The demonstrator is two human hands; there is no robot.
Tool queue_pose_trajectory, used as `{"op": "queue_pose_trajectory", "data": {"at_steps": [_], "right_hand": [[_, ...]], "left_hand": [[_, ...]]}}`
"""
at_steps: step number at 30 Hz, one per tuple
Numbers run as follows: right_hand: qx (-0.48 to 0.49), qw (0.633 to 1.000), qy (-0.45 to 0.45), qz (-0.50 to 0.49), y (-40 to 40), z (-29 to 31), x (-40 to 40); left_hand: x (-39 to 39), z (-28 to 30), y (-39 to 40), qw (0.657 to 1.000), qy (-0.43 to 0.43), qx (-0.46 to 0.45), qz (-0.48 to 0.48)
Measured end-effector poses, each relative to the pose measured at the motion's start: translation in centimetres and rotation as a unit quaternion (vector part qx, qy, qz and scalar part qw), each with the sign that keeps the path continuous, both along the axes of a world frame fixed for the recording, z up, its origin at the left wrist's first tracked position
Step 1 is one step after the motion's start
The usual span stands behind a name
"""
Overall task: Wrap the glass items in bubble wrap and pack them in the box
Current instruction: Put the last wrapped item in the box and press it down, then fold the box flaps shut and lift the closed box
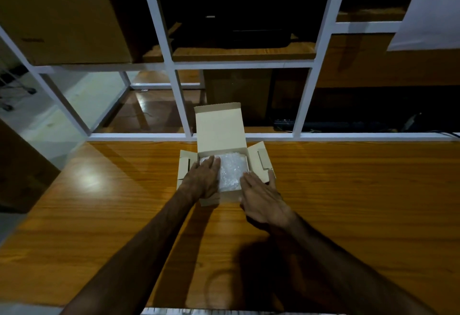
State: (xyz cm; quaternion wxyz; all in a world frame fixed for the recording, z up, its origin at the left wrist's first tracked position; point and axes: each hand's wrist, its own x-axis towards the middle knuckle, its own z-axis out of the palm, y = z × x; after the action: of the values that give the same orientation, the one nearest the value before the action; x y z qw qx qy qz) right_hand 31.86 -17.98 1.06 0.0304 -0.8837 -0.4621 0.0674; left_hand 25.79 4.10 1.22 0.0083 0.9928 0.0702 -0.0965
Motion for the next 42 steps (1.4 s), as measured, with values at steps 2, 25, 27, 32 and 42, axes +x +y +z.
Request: {"op": "queue_pose_trajectory", "data": {"at_steps": [2,25,27,32,42], "right_hand": [[0.063,0.998,-0.008,-0.024,-1.0,-0.3,-0.4],[0.476,0.797,0.188,-0.320,2.8,-2.4,1.8],[0.432,0.860,0.098,-0.253,3.3,-2.7,1.8],[0.309,0.936,0.002,-0.165,3.2,-3.2,1.9],[0.131,0.990,0.034,-0.027,1.0,-3.1,3.4]], "left_hand": [[-0.3,0.4,-0.3,1.000,-0.005,-0.010,0.005],[-1.2,1.1,-3.8,0.994,0.027,-0.100,-0.042],[-1.2,0.5,-3.3,0.988,0.017,-0.153,-0.023],[-2.0,-1.0,-2.6,0.964,-0.021,-0.263,0.044],[-3.9,-1.6,-2.5,0.949,-0.274,-0.147,0.047]]}}
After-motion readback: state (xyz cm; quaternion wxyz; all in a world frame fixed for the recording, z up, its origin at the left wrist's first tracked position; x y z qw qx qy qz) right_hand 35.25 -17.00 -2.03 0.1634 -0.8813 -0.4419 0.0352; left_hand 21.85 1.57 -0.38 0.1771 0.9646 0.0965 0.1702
